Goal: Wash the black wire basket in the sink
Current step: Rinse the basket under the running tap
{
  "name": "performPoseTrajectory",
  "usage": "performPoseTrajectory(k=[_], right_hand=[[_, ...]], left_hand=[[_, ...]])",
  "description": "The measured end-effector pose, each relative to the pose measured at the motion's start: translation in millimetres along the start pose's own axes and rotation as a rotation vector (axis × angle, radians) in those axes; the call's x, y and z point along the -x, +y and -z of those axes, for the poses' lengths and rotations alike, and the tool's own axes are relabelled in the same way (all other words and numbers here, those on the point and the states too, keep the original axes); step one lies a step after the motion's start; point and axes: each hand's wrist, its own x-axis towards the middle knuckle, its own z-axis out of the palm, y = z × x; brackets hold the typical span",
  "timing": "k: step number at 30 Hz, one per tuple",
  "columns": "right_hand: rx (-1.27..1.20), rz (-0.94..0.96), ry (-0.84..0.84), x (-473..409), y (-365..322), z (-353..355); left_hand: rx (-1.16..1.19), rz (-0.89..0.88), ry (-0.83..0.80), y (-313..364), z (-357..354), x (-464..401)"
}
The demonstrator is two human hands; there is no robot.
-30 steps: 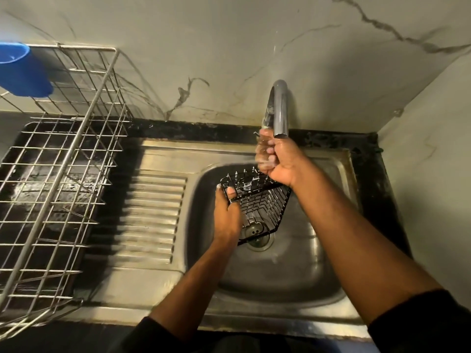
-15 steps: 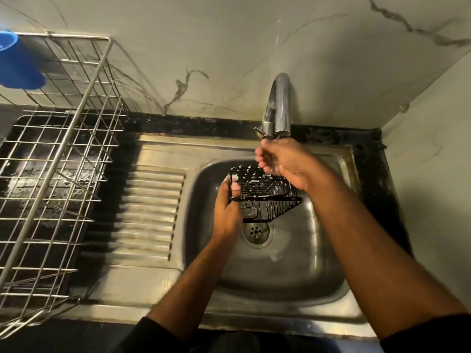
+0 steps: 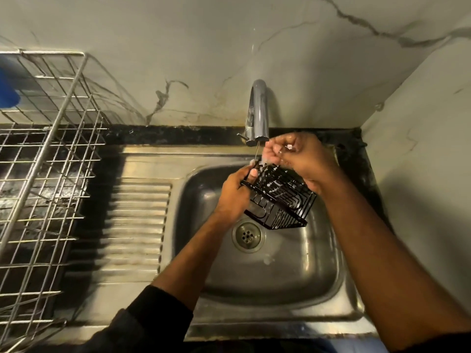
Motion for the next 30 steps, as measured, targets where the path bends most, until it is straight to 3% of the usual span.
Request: performPoseTrajectory(k=[3,8,10,13,16,20,25,30], right_hand=[[-0.080,0.012,-0.049,0.6,4.2,2.9],[-0.087,0.040,0.053,-1.7,4.0,9.1],[0.024,0.043,0.101,-1.2,11.7,13.5],[0.405,0.102,0.200,0.2,26.3,25.6],[0.649,-0.003,0.046,9.4,42.7,27.2],[0.538,-0.039,0.043,23.7,48.6,16.9],[0.582,-0.164,0.004,26.8,41.3,6.8],[0.293,-0.345,0.084,29.2,49.2,-7.2]], left_hand=[[-0.086,-0.051,-0.027,1.7,-2.5,-8.5],[-0.321,-0.172,-0.146,7.3,-11.8,-20.8],[-0.335,-0.154,-0.161,4.3,-14.0,-29.0],[-0.225,-0.061,-0.140,1.3,-10.3,-35.7],[-0.011,0.022,-0.092,3.4,-2.8,-35.1],[0.207,0.079,-0.081,0.4,5.4,-37.8],[0.222,0.109,0.045,-3.1,0.9,-38.5],[0.148,0.150,0.137,3.1,-11.8,-47.9]])
